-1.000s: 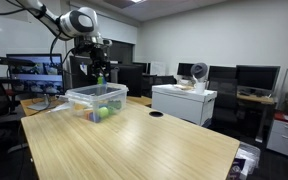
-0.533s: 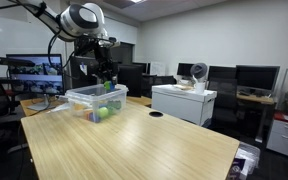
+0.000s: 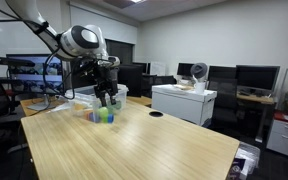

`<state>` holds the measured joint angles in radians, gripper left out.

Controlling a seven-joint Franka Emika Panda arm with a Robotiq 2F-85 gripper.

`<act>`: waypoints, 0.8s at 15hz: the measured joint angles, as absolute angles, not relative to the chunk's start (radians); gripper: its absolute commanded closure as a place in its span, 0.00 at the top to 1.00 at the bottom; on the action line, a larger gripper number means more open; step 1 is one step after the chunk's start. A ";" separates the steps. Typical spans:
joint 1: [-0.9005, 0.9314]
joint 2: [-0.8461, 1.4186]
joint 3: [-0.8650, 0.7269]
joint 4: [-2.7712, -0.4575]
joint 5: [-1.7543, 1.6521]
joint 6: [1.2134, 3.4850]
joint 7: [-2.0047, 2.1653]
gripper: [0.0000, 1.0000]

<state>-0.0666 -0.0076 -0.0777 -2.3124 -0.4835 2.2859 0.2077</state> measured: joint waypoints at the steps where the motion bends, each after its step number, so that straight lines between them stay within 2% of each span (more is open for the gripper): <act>1: -0.067 0.003 -0.078 -2.312 -0.493 2.287 0.220 1.00; 8: -0.057 0.015 -0.068 -2.293 -0.503 2.313 0.231 1.00; 12: -0.025 0.000 -0.035 -2.176 -0.453 2.326 0.231 1.00</act>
